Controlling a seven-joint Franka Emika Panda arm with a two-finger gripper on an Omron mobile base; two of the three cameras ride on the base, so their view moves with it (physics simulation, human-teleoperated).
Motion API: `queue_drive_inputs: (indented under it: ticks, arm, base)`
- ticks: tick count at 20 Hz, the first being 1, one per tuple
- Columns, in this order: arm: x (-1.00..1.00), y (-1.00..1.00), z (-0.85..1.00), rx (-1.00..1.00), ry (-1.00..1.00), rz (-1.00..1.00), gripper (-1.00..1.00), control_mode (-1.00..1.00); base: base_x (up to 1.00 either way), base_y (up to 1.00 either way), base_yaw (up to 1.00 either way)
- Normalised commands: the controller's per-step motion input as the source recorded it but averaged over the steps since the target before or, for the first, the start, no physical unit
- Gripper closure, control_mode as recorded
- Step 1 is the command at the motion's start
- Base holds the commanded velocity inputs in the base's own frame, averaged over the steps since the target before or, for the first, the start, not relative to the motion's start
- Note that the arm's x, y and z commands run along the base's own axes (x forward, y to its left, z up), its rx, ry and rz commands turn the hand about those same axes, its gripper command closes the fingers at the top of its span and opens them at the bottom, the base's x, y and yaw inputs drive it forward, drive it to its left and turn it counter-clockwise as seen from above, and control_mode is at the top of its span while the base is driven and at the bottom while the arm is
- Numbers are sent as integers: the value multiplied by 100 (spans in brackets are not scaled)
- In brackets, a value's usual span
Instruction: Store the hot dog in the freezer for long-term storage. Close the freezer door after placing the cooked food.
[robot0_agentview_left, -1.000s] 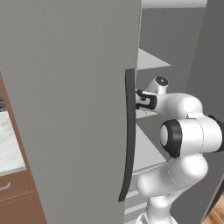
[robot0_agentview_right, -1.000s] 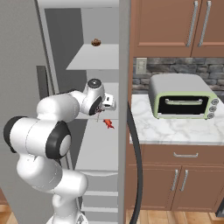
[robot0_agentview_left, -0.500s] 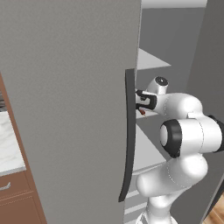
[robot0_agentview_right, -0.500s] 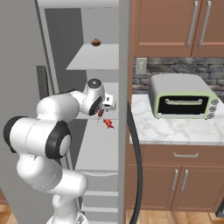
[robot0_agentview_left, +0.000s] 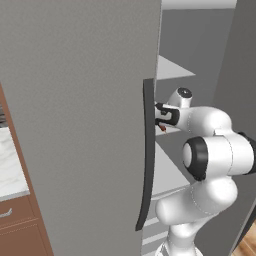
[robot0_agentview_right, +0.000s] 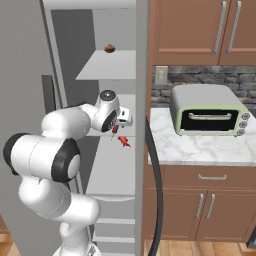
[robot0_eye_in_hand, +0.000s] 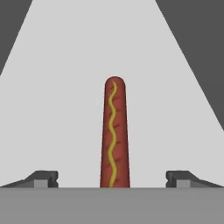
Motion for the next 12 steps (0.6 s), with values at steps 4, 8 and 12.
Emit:
queue_drive_inputs:
  ticks: [4, 8, 12]
  arm:
    - [-37, 2, 19, -2, 0, -7, -100, -100]
    - [-59, 0, 30, -4, 0, -7, -100, -100]
    - [-57, 0, 22, -5, 1, -4, -100, -100]
  base:
    - [0, 0, 0]
    - [0, 0, 0]
    - [0, 0, 0]
